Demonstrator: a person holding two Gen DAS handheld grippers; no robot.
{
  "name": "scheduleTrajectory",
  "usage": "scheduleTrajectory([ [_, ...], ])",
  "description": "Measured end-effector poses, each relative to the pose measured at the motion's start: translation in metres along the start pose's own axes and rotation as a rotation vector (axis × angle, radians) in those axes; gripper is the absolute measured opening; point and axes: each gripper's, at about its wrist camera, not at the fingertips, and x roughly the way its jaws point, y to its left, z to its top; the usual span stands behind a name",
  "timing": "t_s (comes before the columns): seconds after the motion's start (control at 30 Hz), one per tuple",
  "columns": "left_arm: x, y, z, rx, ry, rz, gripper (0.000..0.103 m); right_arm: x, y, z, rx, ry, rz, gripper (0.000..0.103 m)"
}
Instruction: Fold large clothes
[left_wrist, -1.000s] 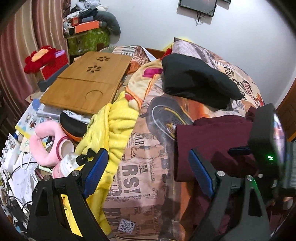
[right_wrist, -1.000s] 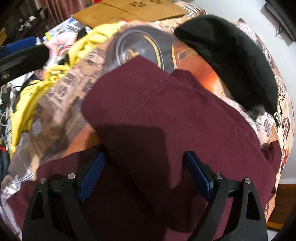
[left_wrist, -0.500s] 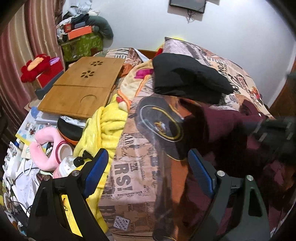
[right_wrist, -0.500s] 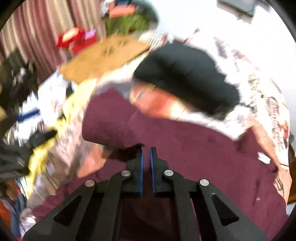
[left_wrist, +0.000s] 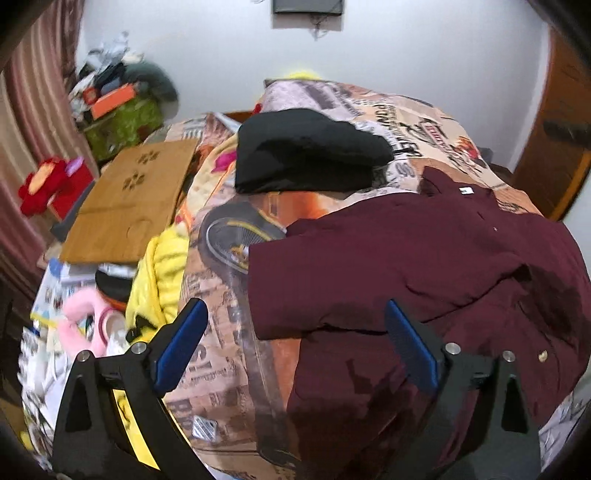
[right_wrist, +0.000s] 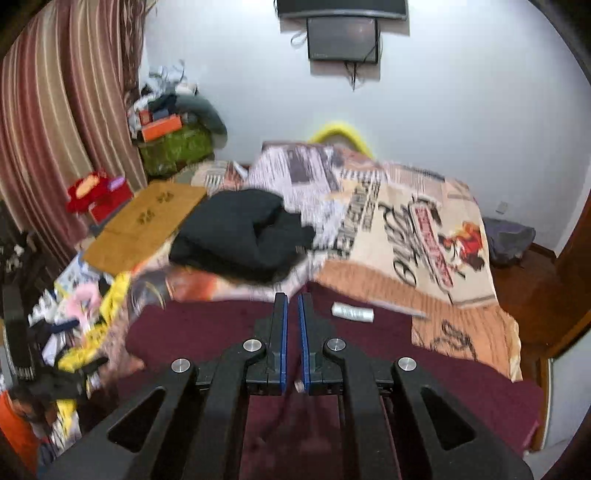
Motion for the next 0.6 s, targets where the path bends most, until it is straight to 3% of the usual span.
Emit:
scheduleTrajectory([
  [0.17, 0.004, 0.018, 0.001, -0.099, 0.018, 0.021, 0.097, 0.023, 0.017, -0.02, -0.12, 0.134, 0.009, 0.009],
  [0.33, 0.004, 0.043, 0.0, -0.156, 0.001, 0.058, 0.097, 0.05, 0.066, -0.028, -0.25, 0.185, 0.054, 0.047],
  [0.43, 0.007, 0.057, -0.003, -0.172, -0.005, 0.089, 0.097, 0.066, 0.104, -0.032, -0.35, 0.178, 0.081, 0.049],
  [0.6, 0.017, 0.081, -0.01, -0.213, 0.007, 0.101, 0.097, 0.108, 0.16, -0.048, -0.509, 0.29, 0.172, 0.049],
])
